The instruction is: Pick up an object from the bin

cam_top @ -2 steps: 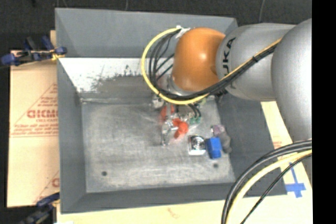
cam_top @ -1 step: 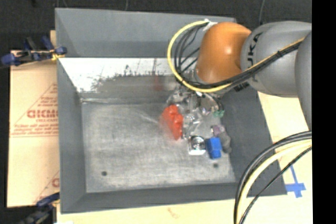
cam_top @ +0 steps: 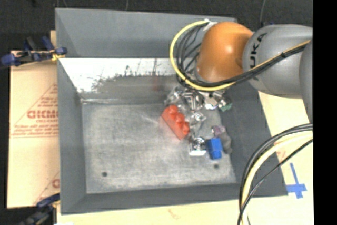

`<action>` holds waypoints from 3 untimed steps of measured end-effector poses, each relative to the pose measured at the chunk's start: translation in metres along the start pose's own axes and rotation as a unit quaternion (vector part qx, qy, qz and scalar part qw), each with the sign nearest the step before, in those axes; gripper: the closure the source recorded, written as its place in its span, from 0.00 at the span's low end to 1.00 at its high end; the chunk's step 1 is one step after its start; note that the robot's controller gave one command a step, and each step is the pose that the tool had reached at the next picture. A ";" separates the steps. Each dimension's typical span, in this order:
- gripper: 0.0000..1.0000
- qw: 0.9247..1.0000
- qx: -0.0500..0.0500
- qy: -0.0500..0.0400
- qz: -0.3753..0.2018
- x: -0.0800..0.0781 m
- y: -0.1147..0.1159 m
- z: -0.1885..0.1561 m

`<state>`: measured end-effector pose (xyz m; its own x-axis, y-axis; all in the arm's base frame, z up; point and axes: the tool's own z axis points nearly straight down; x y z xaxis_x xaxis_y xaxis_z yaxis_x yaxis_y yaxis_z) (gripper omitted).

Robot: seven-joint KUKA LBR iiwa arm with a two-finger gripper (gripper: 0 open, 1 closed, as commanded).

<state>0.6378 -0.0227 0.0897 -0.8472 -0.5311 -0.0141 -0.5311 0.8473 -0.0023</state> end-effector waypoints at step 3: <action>1.00 0.944 -0.001 0.006 -0.329 0.085 -0.099 -0.177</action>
Offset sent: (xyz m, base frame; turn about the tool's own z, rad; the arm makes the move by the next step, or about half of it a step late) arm 0.0000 0.0000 0.0000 0.0000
